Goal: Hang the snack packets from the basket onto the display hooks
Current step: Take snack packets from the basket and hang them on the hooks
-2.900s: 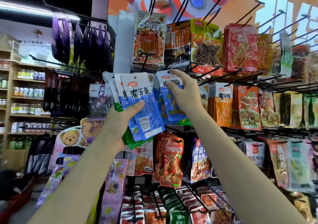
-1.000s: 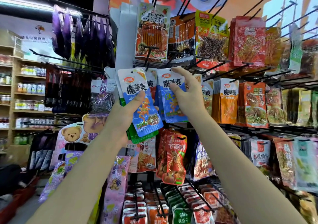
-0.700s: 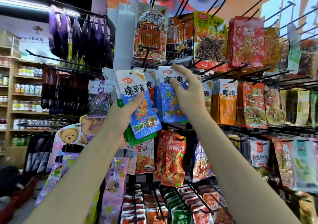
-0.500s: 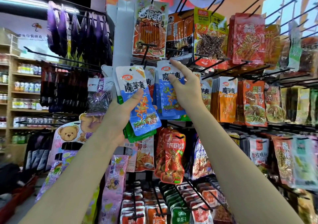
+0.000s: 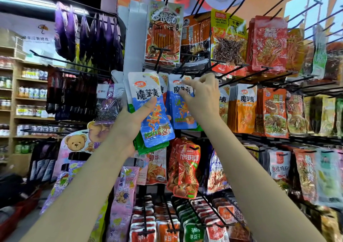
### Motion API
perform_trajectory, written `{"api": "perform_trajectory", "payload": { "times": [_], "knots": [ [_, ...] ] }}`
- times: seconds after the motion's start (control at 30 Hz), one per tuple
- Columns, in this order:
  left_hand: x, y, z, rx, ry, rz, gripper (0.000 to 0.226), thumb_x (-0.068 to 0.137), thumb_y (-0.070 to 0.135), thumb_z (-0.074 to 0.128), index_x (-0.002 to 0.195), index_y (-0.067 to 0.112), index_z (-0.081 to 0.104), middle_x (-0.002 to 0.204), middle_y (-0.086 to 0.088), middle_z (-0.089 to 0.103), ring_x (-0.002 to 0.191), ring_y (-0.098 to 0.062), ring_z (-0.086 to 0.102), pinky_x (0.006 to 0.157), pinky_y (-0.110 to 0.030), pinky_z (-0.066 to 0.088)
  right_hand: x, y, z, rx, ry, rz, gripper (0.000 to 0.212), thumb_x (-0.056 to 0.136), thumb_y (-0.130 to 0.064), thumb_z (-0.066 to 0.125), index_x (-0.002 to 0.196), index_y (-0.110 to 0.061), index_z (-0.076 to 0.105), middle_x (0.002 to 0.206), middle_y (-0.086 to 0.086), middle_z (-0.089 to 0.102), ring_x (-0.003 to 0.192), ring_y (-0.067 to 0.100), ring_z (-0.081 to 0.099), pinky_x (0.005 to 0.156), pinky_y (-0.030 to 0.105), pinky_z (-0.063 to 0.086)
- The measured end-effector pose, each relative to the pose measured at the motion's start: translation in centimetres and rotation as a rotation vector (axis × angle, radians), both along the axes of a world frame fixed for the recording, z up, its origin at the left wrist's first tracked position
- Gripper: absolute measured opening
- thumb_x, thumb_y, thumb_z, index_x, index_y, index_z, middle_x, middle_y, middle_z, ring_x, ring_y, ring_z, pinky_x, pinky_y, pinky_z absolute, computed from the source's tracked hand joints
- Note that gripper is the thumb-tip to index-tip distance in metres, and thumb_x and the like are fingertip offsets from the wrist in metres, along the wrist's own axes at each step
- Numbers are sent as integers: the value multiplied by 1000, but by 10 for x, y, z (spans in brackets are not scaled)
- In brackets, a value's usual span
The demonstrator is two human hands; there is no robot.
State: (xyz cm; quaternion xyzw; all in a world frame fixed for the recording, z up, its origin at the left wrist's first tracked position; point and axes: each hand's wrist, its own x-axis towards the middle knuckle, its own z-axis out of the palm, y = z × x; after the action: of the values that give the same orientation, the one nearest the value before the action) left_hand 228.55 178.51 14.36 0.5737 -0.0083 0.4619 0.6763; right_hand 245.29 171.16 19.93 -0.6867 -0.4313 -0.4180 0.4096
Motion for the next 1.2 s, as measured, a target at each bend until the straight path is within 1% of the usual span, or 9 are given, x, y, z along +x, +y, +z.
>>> {"api": "perform_trajectory", "payload": {
  "times": [0.1,0.23,0.4,0.53,0.63,0.73,0.93,1.1,1.2],
  "knots": [
    [0,0,1,37,16,53,42,84,30,73,122,14,68,100,-1,79,87,-19,77,68,-36,63,-6,-11,0,8,31,66,22,92,-37,72,103,-18,71,96,-1,45,93,14,43,81,27,34],
    [0,-1,4,73,20,91,61,68,43,77,122,15,69,108,-8,77,97,-28,75,85,-48,61,-29,-33,-12,-107,383,674,30,95,-42,65,98,-12,66,70,-1,60,60,10,55,57,24,43],
    [2,-12,8,120,106,-20,56,71,54,65,110,13,71,95,-13,78,80,-27,77,61,-36,62,-36,-26,-32,-144,426,784,46,83,-44,79,109,-8,63,102,27,64,82,28,63,79,48,53],
    [4,-8,4,100,114,-54,25,91,32,64,104,12,71,92,-14,78,75,-29,76,60,-40,62,-27,-33,-26,23,500,863,40,88,-13,77,118,-18,51,115,18,65,102,29,68,88,45,58],
    [10,-4,1,66,121,6,22,95,21,65,112,8,70,101,-21,76,82,-37,75,69,-50,63,-27,-35,-23,43,431,865,70,90,-4,73,137,-41,37,109,13,55,86,27,62,80,47,57],
    [15,-6,0,52,145,8,25,95,19,65,115,4,68,103,-24,74,82,-39,74,73,-54,62,-31,-31,-22,53,343,835,51,96,-6,65,135,-35,52,99,1,57,71,14,54,67,33,54],
    [11,2,0,21,99,31,14,94,20,67,105,13,68,83,-8,77,68,-25,75,55,-39,61,-20,-27,-5,134,296,674,34,99,-20,63,133,-21,59,109,-23,56,97,-3,50,97,33,46],
    [9,8,-3,-10,44,-16,58,76,33,83,125,9,65,112,-19,74,94,-37,75,76,-55,60,-13,-23,8,83,249,636,44,99,-19,63,142,-20,51,138,-13,50,121,-4,35,111,38,41],
    [9,9,-4,-28,41,11,68,69,36,87,127,10,65,111,-19,74,95,-39,74,76,-55,60,-10,-18,11,62,250,618,46,99,-20,64,143,-22,51,125,-17,54,118,-1,45,105,45,47]
  ]
}}
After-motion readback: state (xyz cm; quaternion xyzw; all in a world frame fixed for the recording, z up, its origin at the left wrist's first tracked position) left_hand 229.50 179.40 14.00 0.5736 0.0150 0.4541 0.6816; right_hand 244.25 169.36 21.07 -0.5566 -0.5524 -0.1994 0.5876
